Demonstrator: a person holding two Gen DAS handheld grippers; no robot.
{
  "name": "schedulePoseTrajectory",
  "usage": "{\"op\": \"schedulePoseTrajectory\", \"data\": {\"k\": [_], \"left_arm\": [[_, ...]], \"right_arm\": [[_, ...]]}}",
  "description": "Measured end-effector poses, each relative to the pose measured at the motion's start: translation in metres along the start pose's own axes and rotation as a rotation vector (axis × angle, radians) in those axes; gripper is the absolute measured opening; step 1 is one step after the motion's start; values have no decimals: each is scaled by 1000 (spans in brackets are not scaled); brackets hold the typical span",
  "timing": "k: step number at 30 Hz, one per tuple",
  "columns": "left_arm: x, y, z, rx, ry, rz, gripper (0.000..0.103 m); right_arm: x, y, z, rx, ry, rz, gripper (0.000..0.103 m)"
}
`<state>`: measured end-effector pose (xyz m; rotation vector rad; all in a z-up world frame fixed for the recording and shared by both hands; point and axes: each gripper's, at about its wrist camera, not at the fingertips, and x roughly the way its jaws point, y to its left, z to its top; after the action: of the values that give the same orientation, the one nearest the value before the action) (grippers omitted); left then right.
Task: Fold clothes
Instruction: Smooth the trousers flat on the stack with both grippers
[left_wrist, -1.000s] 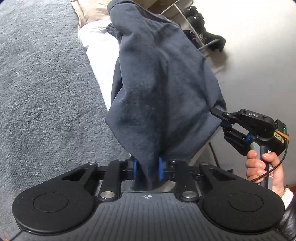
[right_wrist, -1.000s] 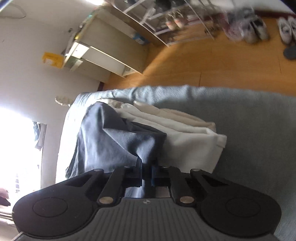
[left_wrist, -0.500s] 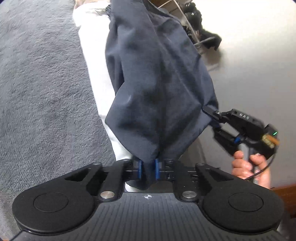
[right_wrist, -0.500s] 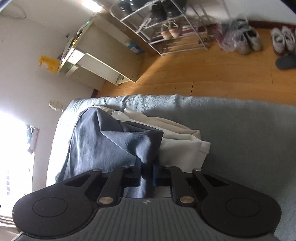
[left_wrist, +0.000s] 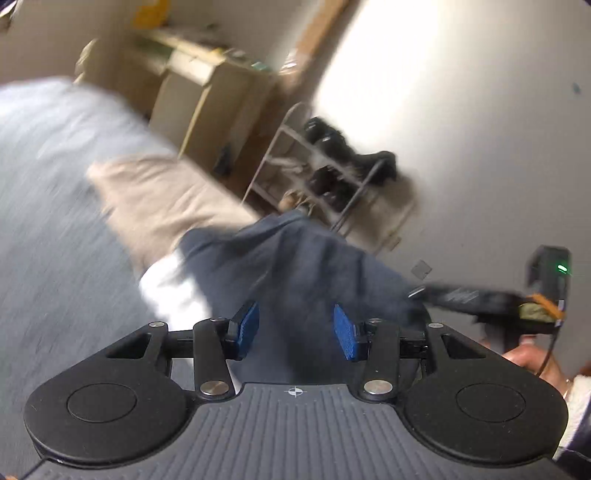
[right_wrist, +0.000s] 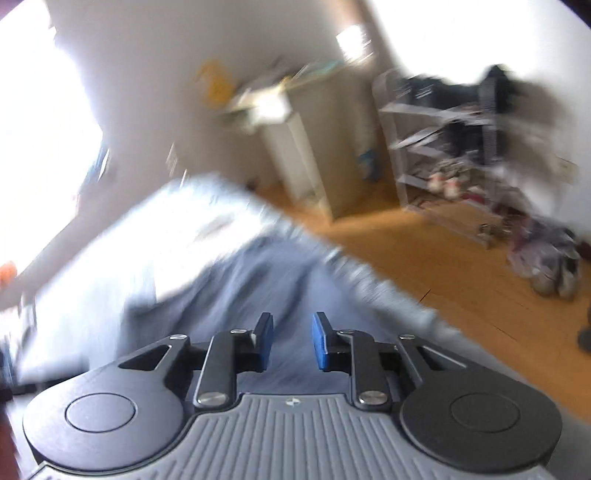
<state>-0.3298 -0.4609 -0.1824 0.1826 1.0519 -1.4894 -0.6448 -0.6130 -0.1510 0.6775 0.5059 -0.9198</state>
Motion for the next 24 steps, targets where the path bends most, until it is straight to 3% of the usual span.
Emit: {"op": "schedulePoseTrajectory", "data": {"k": [3, 6, 11, 16, 20, 24], "left_arm": [[14, -4, 3, 58, -14, 15, 45], [23, -7, 3, 104, -25, 25, 45], [2, -18, 16, 151, -92, -20, 47], [25, -8, 44, 99, -127, 80, 49], [40, 2, 59, 40, -102, 144, 49], [13, 2, 64, 63, -125, 113, 52]], "right_arm": [[42, 13, -4, -87, 90, -42, 22], [63, 6, -5, -97, 133, -72, 21], [40, 15, 14, -127, 59, 9, 21], [74, 20, 42, -70, 26, 54, 22], [110, 9, 45, 130, 83, 20, 22], [67, -1, 48, 156, 22, 29, 22]]}}
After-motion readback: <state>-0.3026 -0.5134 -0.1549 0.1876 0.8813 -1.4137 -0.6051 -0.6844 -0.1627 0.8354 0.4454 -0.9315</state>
